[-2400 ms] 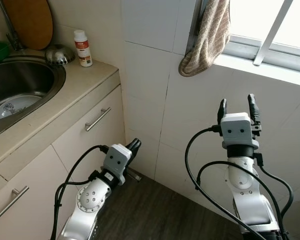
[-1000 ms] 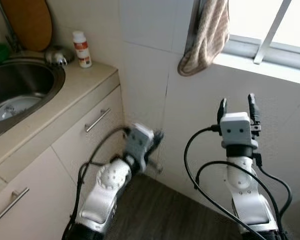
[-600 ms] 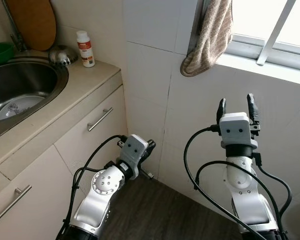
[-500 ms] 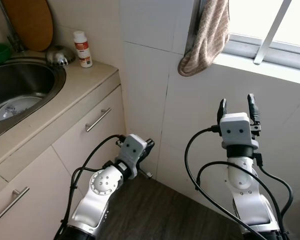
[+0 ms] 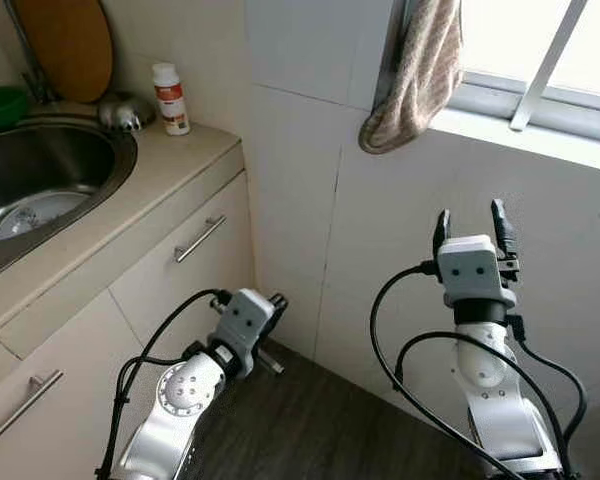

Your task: Kitchen organization

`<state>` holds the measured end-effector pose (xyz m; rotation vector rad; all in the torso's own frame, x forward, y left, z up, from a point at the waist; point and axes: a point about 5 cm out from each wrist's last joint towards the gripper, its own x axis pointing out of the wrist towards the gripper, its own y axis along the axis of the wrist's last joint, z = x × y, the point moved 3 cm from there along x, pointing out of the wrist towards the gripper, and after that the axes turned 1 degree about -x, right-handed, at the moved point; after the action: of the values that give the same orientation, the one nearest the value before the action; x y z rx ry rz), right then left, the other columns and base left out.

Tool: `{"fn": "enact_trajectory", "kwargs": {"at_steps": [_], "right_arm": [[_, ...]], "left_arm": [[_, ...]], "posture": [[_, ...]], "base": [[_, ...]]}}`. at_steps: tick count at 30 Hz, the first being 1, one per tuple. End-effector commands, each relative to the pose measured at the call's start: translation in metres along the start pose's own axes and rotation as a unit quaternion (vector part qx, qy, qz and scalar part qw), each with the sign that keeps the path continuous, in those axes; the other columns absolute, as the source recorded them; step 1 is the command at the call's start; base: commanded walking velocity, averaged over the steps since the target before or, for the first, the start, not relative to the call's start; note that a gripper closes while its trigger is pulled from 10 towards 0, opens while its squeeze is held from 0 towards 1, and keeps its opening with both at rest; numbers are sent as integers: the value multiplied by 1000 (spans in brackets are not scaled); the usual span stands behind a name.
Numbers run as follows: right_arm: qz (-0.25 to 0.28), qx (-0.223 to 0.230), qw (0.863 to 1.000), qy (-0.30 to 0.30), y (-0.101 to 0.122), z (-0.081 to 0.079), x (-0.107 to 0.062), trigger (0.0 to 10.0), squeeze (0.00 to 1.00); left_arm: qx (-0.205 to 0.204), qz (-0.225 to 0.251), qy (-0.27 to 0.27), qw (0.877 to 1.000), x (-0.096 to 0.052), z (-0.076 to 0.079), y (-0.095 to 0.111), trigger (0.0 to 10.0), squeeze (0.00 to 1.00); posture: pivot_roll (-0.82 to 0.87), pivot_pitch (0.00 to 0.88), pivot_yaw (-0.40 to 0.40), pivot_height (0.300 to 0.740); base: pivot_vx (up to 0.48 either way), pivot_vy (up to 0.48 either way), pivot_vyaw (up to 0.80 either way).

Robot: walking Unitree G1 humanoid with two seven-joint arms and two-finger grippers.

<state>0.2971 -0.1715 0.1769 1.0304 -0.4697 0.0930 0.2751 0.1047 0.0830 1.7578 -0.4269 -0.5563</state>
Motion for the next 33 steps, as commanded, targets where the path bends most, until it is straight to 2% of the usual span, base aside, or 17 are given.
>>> {"fn": "enact_trajectory", "kwargs": {"at_steps": [1, 5, 15, 20, 33], "right_arm": [[-18, 13, 1000, -5, -5, 3, 2, 10000, 0], [-56, 10, 998, -17, -18, 6, -1, 10000, 0], [-61, -5, 998, -10, -23, 17, -5, 10000, 0], [-65, -16, 998, 4, -26, 18, -11, 10000, 0], [-72, -14, 997, 9, -27, 14, -11, 10000, 0]], "left_arm": [[-8, 0, -2, 1000, -1, 0, -2, 10000, 0], [-10, 3, -1, 1000, -1, -1, -2, 10000, 0], [-19, 6, -2, 1000, 0, -2, -1, 10000, 0], [-20, 6, -4, 1000, 1, -1, -1, 10000, 0], [-20, 3, -8, 1000, 2, -1, -4, 10000, 0]], "posture": [[86, 0, -44, 740], [86, 0, -44, 740], [89, 0, -45, 740], [88, 0, -44, 740], [89, 0, -41, 740]], "base": [[0, 0, 0], [0, 0, -800], [0, 0, -800], [0, 0, -800], [0, 0, -800]]}}
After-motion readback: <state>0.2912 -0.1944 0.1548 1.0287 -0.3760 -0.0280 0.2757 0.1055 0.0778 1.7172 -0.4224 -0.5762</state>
